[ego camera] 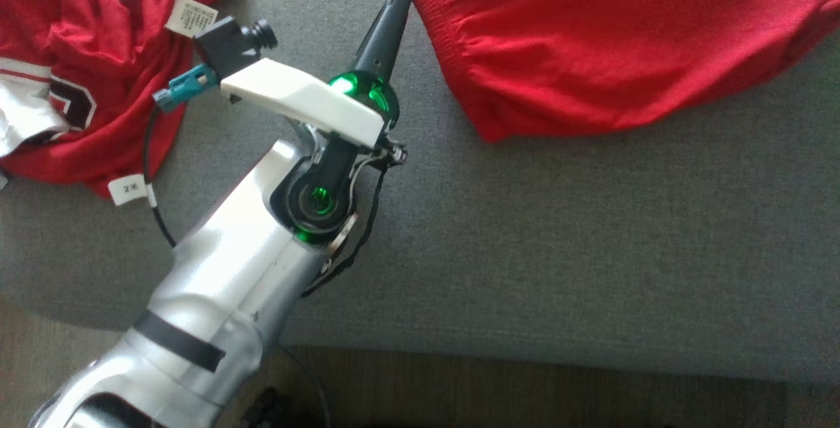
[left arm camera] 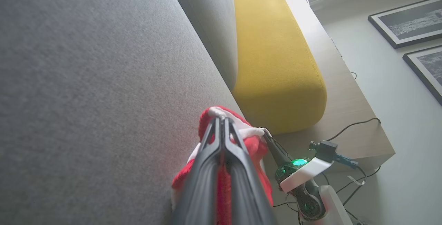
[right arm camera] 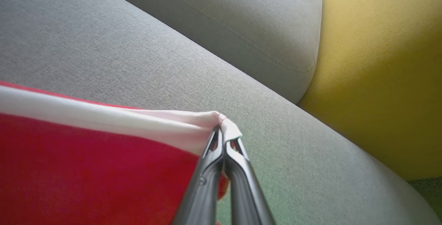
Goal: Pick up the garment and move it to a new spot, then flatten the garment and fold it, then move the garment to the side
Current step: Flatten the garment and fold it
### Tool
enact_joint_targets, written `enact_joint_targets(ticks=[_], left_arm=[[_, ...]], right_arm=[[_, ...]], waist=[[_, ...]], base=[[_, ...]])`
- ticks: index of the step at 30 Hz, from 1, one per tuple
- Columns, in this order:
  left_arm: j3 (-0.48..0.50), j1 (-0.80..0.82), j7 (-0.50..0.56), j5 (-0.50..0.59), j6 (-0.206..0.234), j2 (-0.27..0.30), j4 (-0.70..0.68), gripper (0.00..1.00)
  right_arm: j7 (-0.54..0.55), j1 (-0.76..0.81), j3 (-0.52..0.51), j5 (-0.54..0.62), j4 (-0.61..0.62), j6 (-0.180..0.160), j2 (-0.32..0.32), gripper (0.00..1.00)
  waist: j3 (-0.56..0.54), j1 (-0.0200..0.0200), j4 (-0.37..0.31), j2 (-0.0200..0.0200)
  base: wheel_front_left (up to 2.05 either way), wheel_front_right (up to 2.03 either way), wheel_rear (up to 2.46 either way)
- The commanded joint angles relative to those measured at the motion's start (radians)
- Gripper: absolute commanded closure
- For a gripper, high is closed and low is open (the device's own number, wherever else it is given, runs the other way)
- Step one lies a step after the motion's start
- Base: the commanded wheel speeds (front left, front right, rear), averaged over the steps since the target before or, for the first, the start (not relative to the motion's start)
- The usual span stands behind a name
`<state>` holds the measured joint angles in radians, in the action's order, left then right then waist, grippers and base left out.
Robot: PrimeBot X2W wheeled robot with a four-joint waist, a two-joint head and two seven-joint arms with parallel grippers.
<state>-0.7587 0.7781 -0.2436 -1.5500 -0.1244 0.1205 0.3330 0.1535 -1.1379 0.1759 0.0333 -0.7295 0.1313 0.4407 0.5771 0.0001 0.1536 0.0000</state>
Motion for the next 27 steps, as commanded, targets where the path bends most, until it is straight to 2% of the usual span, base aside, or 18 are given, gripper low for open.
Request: enact_joint_targets(ticks=[1,2,3,5,6,7,8,14,16,19,22,27], left_arm=[[0.031,0.027,-0.003,0.005,-0.006,0.011,0.020,1.00],[0.030,0.032,-0.004,0.006,-0.006,0.006,0.031,1.00],[0.029,0.035,-0.005,0.009,-0.006,0.004,0.044,1.00],[0.028,0.035,-0.007,0.018,-0.006,-0.001,0.070,0.62],[0.028,0.033,-0.008,0.023,-0.006,-0.002,0.087,0.50],[0.027,0.030,-0.010,0.033,-0.006,-0.001,0.110,0.10],[0.026,0.027,-0.011,0.044,-0.006,0.000,0.132,0.00],[0.050,0.001,-0.017,0.143,-0.006,0.013,0.230,0.00],[0.097,-0.015,-0.018,0.250,0.010,0.023,0.244,0.00],[0.187,-0.073,-0.018,0.469,0.067,0.028,0.201,0.00],[0.265,-0.168,-0.018,0.687,0.139,0.012,0.094,0.00],[0.297,-0.322,-0.018,0.950,0.223,-0.015,-0.078,0.00]], right_arm=[[-0.027,-0.033,0.003,0.003,-0.008,-0.001,-0.015,0.69],[-0.038,-0.040,0.004,0.005,-0.026,-0.001,-0.021,0.36],[-0.052,-0.046,0.002,0.002,-0.043,-0.001,-0.027,0.00],[-0.078,-0.051,-0.013,-0.012,-0.075,-0.001,-0.042,0.00],[-0.092,-0.050,-0.022,-0.024,-0.088,-0.001,-0.050,0.00],[-0.106,-0.047,-0.027,-0.035,-0.098,-0.001,-0.058,0.00],[-0.121,-0.043,-0.029,-0.046,-0.106,-0.001,-0.062,0.00],[-0.167,0.006,-0.043,-0.123,-0.122,-0.001,-0.096,0.00],[-0.172,0.036,-0.043,-0.154,-0.122,-0.001,-0.110,0.00],[-0.159,0.089,-0.047,-0.190,-0.129,-0.001,-0.134,0.00],[-0.141,0.139,-0.059,-0.196,-0.144,-0.001,-0.143,0.00],[-0.092,0.195,-0.096,-0.202,-0.193,-0.001,-0.160,0.00]], waist=[[0.000,-0.0001,-0.001,0.0000],[-0.002,-0.0001,-0.003,0.0000],[-0.004,-0.0001,-0.004,0.0000],[-0.013,-0.0001,-0.009,0.0000],[-0.021,-0.0001,-0.012,0.0000],[-0.030,-0.0001,-0.016,0.0000],[-0.040,-0.0001,-0.020,0.0000],[-0.106,-0.0001,-0.052,0.0000],[-0.133,-0.0001,-0.066,0.0000],[-0.172,-0.0001,-0.084,0.0000],[-0.205,-0.0001,-0.091,0.0000],[-0.240,-0.0001,-0.078,0.0000]], base=[[0.00,0.00,0.00],[0.00,0.00,0.00],[0.00,0.00,0.00],[0.00,0.00,0.00],[0.00,0.00,0.00],[0.00,0.00,0.00],[0.00,0.00,0.00],[0.00,0.00,0.00],[0.00,0.00,0.00],[0.00,0.00,0.00],[0.00,0.00,0.00],[0.00,0.00,0.00]])
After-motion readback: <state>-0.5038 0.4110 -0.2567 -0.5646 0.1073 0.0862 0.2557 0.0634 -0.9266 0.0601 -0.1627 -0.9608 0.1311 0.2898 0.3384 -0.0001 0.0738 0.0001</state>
